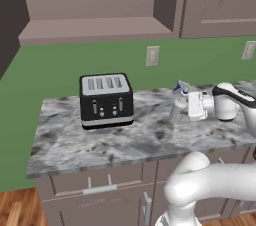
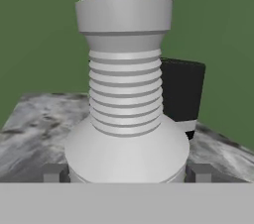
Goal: Move the cutting board and knife to the sink. Then move spray from the cabinet to the counter.
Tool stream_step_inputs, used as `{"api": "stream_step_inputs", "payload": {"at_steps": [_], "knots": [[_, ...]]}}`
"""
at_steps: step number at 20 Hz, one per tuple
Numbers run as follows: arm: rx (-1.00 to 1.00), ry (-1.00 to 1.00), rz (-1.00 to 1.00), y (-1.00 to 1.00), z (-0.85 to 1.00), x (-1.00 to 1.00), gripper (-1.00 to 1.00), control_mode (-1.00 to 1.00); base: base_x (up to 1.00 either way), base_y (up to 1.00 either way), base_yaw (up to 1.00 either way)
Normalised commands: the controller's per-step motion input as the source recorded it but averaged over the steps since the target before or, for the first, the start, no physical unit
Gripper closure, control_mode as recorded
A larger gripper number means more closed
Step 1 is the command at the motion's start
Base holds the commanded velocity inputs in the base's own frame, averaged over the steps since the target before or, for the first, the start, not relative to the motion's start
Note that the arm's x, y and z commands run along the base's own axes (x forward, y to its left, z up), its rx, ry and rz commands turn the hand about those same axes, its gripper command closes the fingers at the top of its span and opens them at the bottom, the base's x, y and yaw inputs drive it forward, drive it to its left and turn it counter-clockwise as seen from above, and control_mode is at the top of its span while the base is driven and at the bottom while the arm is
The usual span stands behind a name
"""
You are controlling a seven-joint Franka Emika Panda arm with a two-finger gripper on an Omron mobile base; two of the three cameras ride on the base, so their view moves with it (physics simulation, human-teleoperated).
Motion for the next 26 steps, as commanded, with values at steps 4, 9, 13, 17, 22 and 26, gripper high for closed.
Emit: {"api": "stream_step_inputs", "payload": {"at_steps": [4,9,13,17,22,26], "knots": [[0.00,0.00,0.03,0.28,-0.27,0.13,1.00,-1.00,0.00,0.00,0.00],[-0.02,0.00,0.03,0.25,-0.31,0.14,1.00,-1.00,0.00,0.00,0.00],[-0.02,0.00,0.04,0.04,-0.25,0.16,1.00,-1.00,0.00,0.00,0.00],[-0.02,0.01,0.03,0.04,-0.21,0.13,1.00,-1.00,0.00,0.00,0.00],[0.00,0.04,0.03,0.01,-0.17,0.14,1.00,-1.00,0.00,0.00,0.00],[0.00,0.03,0.02,0.00,-0.24,0.05,1.00,-1.00,0.00,0.00,0.00]]}}
